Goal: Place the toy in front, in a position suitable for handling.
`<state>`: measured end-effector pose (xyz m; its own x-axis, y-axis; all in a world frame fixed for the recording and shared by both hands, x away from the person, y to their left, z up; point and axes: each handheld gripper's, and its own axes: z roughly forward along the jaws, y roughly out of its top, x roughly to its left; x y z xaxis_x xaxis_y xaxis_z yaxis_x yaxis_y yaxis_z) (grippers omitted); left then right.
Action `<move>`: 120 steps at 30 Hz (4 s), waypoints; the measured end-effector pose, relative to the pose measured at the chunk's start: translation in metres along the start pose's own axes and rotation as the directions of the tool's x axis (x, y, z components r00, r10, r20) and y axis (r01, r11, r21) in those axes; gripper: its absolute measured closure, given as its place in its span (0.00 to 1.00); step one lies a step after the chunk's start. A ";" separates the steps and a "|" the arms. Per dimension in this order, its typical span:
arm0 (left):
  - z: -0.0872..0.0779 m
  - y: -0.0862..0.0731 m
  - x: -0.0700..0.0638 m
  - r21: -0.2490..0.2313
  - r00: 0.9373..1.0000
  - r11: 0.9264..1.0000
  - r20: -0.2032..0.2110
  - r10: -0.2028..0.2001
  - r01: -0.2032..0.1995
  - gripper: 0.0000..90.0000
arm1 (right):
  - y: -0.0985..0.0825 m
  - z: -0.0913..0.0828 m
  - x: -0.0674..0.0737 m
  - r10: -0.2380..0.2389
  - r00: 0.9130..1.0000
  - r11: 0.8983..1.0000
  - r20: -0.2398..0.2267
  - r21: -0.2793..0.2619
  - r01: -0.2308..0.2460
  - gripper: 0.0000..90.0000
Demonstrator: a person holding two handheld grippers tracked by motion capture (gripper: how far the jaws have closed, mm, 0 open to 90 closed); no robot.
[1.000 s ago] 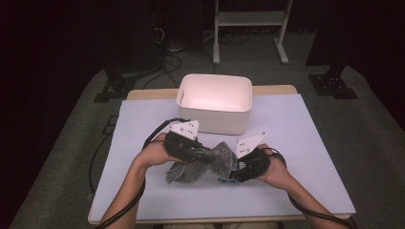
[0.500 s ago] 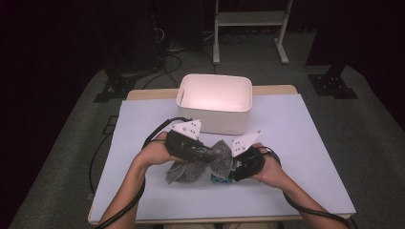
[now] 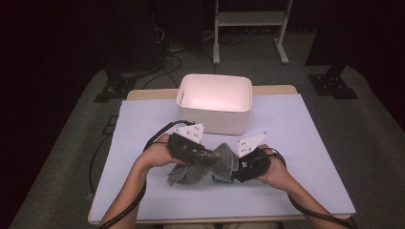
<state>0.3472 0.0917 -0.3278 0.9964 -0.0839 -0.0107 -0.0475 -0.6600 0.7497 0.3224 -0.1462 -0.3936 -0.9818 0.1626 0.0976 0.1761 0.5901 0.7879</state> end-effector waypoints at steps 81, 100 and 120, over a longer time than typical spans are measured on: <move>0.047 -0.020 0.006 0.015 0.997 0.999 0.066 -0.047 0.046 0.83 | -0.018 -0.027 0.007 -0.003 0.999 0.995 0.035 0.103 0.000 0.61; 0.075 0.004 0.011 0.025 0.994 1.000 0.108 -0.009 0.006 0.82 | -0.068 -0.044 -0.001 0.111 0.993 0.989 0.038 0.095 -0.114 0.60; 0.054 0.001 0.008 0.017 0.997 1.000 0.081 -0.007 0.005 0.82 | -0.078 -0.038 0.002 0.091 0.994 0.980 0.055 0.175 -0.100 0.62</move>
<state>0.3513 0.0502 -0.3626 0.9878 -0.1398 -0.0693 -0.0435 -0.6732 0.7382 0.3040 -0.2220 -0.4320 -0.9563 0.2592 0.1356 0.2827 0.7002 0.6556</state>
